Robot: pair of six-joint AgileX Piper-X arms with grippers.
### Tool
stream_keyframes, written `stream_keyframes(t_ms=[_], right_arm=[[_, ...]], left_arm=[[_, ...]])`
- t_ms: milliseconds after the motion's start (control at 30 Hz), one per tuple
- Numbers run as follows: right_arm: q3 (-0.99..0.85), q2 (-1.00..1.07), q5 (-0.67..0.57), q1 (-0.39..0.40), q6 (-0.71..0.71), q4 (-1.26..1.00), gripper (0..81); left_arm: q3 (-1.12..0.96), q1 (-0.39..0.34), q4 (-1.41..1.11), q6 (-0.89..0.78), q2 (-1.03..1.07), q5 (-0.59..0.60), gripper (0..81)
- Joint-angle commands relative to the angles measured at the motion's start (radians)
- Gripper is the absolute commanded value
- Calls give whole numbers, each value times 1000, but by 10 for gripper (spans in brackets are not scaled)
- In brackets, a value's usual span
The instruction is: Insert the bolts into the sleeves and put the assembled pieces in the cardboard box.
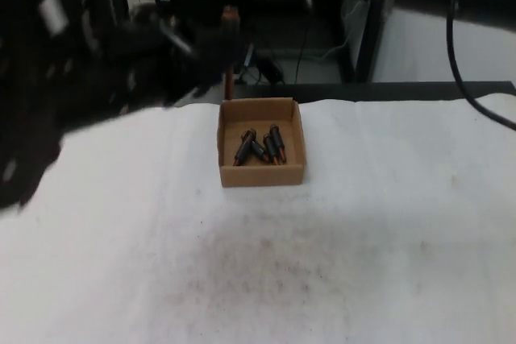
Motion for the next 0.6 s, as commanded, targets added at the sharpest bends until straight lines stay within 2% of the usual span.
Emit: stream_keyframes(t_ms=[0,167,367,567], right_arm=[[-4,-8,28,-15,-87,149,8],[-4,-8,154,-19,-164,329,8],[-4,-8,154,-19,-174,385,8],[-4,-8,152,-19,-171,385,8]], left_arm=[[-108,9,94,4,81,-5,2],[-437,10,376,101,365,-6,2],[-770,10,655,138,660,-185,2],[-942,12,738,126,845,-192,2]])
